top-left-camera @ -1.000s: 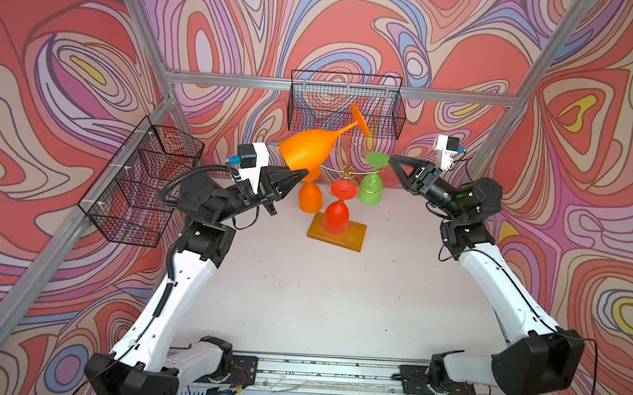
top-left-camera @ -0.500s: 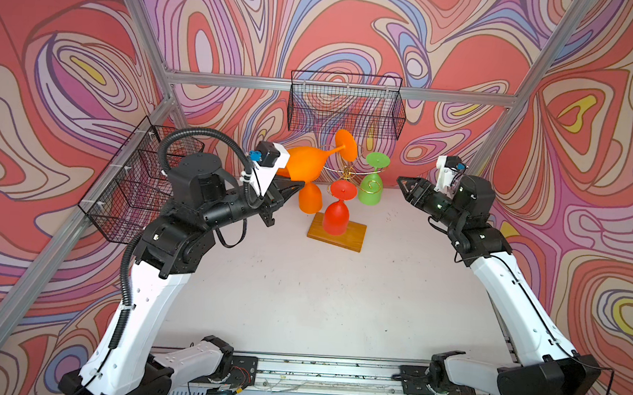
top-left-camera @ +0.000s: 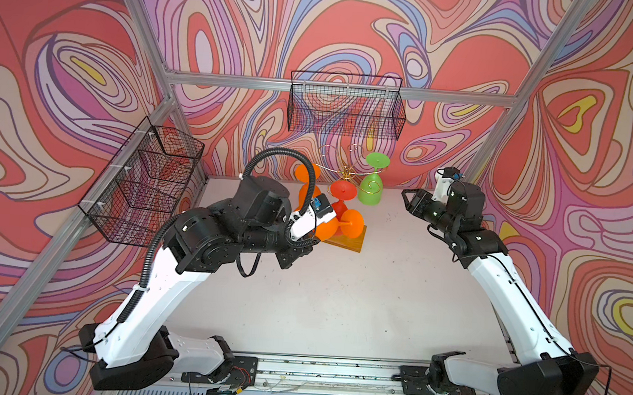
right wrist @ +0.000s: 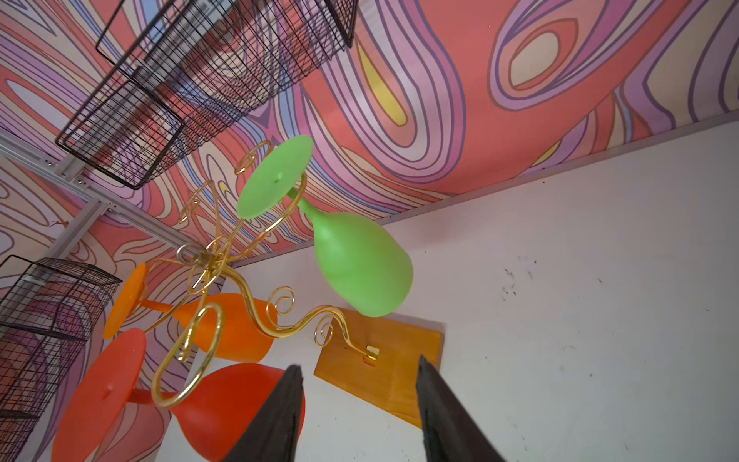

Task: Take the wine glass off the wine glass rack
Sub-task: Place the wine glass at the center of the table.

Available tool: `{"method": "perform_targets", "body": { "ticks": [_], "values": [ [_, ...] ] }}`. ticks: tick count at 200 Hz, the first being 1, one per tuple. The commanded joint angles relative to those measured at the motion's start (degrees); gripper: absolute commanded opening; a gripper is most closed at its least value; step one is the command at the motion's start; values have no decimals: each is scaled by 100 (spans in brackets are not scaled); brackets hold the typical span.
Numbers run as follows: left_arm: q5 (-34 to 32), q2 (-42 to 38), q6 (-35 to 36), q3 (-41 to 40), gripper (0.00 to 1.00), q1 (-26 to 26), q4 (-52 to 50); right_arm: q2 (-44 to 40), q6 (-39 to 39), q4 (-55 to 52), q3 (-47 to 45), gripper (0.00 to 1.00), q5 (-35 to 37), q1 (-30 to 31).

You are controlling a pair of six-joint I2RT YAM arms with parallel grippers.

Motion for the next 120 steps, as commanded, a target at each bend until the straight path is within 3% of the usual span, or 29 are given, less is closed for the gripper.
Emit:
{"method": "perform_targets", "body": {
  "ticks": [1, 49, 120],
  "values": [
    [-456, 241, 148, 19, 0, -118, -755, -44, -175, -180, -45, 48, 318, 0],
    [-661, 1110, 281, 3, 0, -249, -1090, -70, -357, -433, -12, 48, 881, 0],
    [-848, 2278, 470, 144, 0, -596, -1254, -27, -407, -513, -83, 48, 1045, 0]
  ]
}}
